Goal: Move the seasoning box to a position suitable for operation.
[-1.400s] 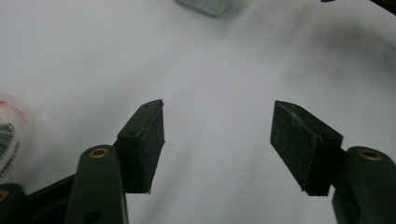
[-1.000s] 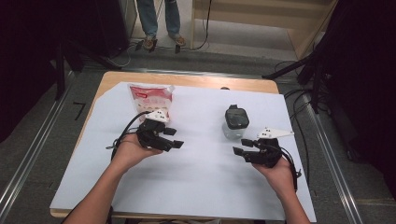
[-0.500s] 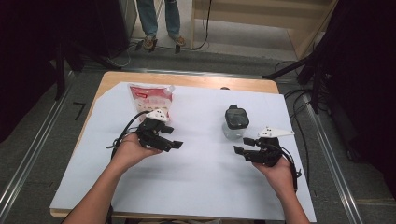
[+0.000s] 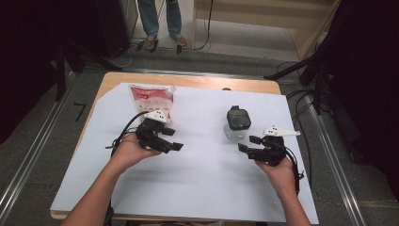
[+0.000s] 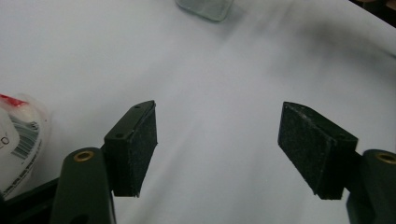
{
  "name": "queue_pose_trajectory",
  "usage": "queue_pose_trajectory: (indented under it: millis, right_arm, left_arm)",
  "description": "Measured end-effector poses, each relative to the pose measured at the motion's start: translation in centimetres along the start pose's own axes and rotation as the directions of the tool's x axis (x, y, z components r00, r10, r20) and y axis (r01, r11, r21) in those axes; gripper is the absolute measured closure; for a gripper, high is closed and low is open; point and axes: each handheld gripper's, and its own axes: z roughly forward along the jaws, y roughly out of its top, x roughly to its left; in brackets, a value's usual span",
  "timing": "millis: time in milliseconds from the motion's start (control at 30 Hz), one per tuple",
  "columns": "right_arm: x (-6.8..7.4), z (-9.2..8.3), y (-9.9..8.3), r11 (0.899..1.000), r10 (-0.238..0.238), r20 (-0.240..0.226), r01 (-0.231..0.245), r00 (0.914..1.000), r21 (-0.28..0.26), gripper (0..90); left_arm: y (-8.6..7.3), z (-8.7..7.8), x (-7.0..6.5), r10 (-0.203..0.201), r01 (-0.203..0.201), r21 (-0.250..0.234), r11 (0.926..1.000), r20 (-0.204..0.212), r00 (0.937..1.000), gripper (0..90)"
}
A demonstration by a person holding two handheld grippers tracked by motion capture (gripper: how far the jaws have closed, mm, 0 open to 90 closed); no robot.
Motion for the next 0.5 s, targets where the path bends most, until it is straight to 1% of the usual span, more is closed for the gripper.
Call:
queue_pose_trajectory:
  millis: [33,67,100,133,167,233,267,300,333,367,400,433,467,500]
  right_arm:
    - [-0.01,-0.11,0.04,1.000,0.010,0.006,-0.010,0.9999,-0.003,33.3]
    - [-0.16,-0.19,0.08,1.000,0.003,0.009,-0.003,1.0000,-0.013,31.2]
    - [-0.16,-0.19,0.08,1.000,0.003,0.009,-0.003,1.0000,-0.013,31.2]
    - [-0.28,-0.32,0.16,0.999,0.028,0.020,-0.028,0.9994,-0.021,25.2]
    - [-0.37,-0.31,0.20,0.999,0.033,0.026,-0.032,0.9991,-0.027,22.0]
    - [-0.51,-0.30,0.34,0.998,0.055,0.043,-0.053,0.9976,-0.035,16.3]
    - [-0.53,-0.25,0.42,0.997,0.066,0.050,-0.065,0.9966,-0.034,13.6]
    - [-0.53,-0.25,0.42,0.997,0.066,0.050,-0.065,0.9966,-0.034,13.6]
    - [-0.51,-0.19,0.49,0.997,0.073,0.068,-0.070,0.9950,-0.032,13.7]
    - [-0.47,0.06,0.62,0.997,0.076,0.096,-0.075,0.9924,-0.016,13.2]
    - [-0.47,0.15,0.67,0.997,0.077,0.100,-0.075,0.9920,-0.016,12.5]
    - [-0.38,0.25,0.79,0.997,0.082,0.109,-0.081,0.9906,-0.011,10.1]
    - [-0.38,0.25,0.79,0.997,0.082,0.109,-0.081,0.9906,-0.011,10.1]
    - [-0.34,0.31,0.91,0.997,0.075,0.116,-0.075,0.9904,-0.007,6.1]
  left_arm:
    - [0.05,-0.07,-0.16,0.016,-0.016,-0.005,0.9999,-0.001,0.9999,31.5]
    - [0.05,-0.07,-0.16,0.016,-0.016,-0.005,0.9999,-0.001,0.9999,31.5]
    - [0.11,-0.12,-0.22,0.026,-0.026,-0.009,0.9996,0.002,0.9997,31.5]
    - [0.18,-0.13,-0.25,0.022,-0.022,-0.006,0.9997,0.003,0.9998,31.4]
    - [0.17,-0.08,-0.20,0.018,-0.018,0.008,0.9998,0.004,0.9998,31.3]
    - [0.09,0.03,-0.16,0.010,-0.010,0.006,0.9999,0.008,0.9999,31.3]
    - [0.00,0.02,0.01,0.001,-0.001,0.015,0.9999,0.008,1.0000,31.2]
    - [0.00,0.02,0.01,0.001,-0.001,0.015,0.9999,0.008,1.0000,31.3]
    - [-0.03,-0.08,0.14,-0.002,0.002,0.017,0.9999,0.004,1.0000,31.3]
    - [-0.08,-0.12,0.25,-0.008,0.008,0.008,0.9999,0.012,0.9999,31.3]
    - [-0.14,-0.18,0.38,-0.019,0.019,0.007,0.9998,0.010,0.9998,31.3]
    - [-0.14,-0.18,0.38,-0.019,0.019,0.007,0.9998,0.010,0.9998,31.3]
    - [-0.16,-0.18,0.48,-0.019,0.019,0.008,0.9998,0.009,0.9998,31.3]
    - [-0.18,-0.14,0.51,-0.022,0.022,0.007,0.9997,0.013,0.9997,31.3]
